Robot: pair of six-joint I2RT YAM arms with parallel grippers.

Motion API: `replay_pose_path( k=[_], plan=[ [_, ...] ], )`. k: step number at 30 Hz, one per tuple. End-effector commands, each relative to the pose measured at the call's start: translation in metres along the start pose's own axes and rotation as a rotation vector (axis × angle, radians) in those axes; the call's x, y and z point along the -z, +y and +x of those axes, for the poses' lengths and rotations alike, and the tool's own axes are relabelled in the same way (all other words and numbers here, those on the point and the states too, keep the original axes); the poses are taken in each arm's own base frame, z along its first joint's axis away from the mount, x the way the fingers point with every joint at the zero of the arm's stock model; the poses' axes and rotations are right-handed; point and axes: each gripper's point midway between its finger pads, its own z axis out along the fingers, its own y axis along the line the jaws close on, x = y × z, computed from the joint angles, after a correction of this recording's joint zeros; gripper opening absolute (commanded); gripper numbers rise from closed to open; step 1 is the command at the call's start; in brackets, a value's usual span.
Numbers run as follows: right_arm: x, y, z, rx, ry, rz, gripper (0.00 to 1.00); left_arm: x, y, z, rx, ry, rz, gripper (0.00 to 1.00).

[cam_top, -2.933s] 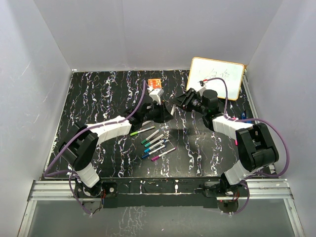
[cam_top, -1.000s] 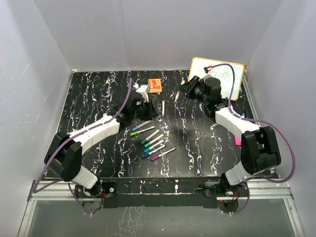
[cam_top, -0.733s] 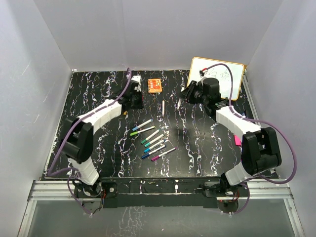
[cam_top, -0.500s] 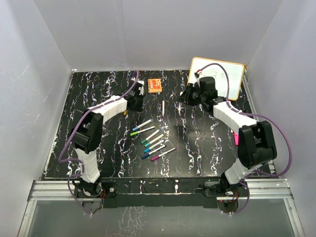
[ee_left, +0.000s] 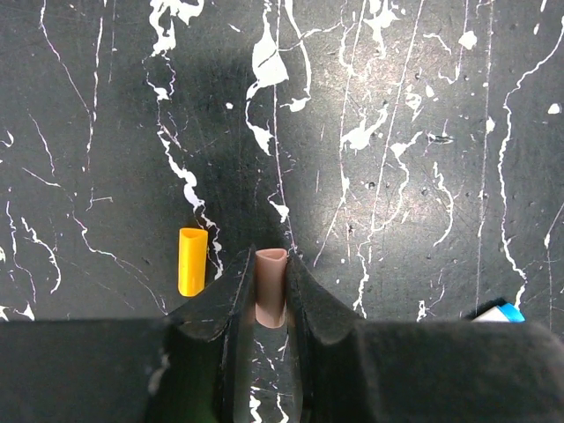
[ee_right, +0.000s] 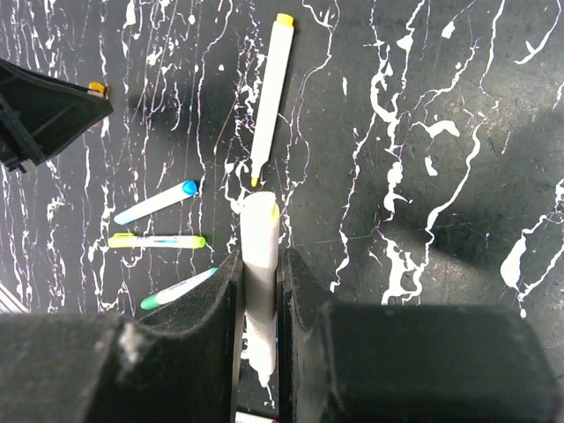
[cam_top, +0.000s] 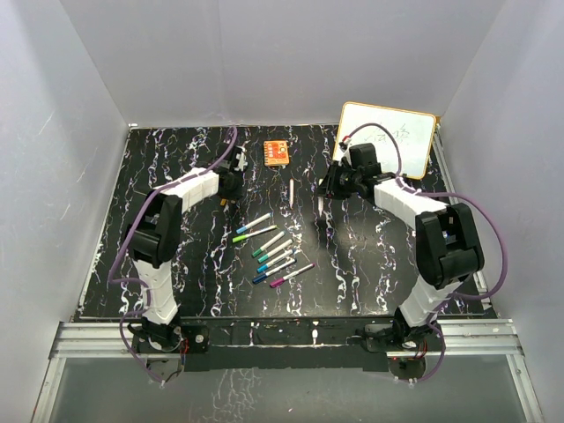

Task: Open the pen caps

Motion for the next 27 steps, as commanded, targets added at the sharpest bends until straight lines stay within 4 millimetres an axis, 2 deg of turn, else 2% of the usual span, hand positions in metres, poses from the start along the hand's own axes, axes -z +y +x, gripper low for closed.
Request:
replay_pose_path(
  k=[1,4,7,14,20,24,27],
  plan=[
    [-0.002,0.010,-0.016,0.038,-0.016,-0.027,0.00,-0.001,0.004,-0.006,-0.013,-0.001,-0.015,0.00],
    [-0.005,0.006,-0.014,0.032,0.002,-0.018,0.00,-0.003,0.006,-0.004,-0.010,0.002,-0.013,0.00],
    [-0.019,-0.004,-0.004,0.012,0.054,0.001,0.00,-0.006,0.008,-0.003,-0.005,0.008,-0.013,0.00],
    [-0.046,-0.016,-0.003,0.005,0.101,0.014,0.00,-0.008,0.010,0.002,0.003,0.020,-0.018,0.00],
    [-0.068,-0.020,-0.006,-0.002,0.130,0.020,0.00,-0.003,0.012,0.002,0.012,0.009,-0.022,0.14],
    [-0.078,-0.020,-0.006,-0.011,0.131,0.024,0.00,0.005,0.012,-0.005,0.019,-0.019,-0.022,0.28],
    [-0.084,-0.024,-0.005,-0.026,0.134,0.031,0.00,0.013,0.012,-0.014,0.026,-0.045,-0.019,0.34]
  ],
)
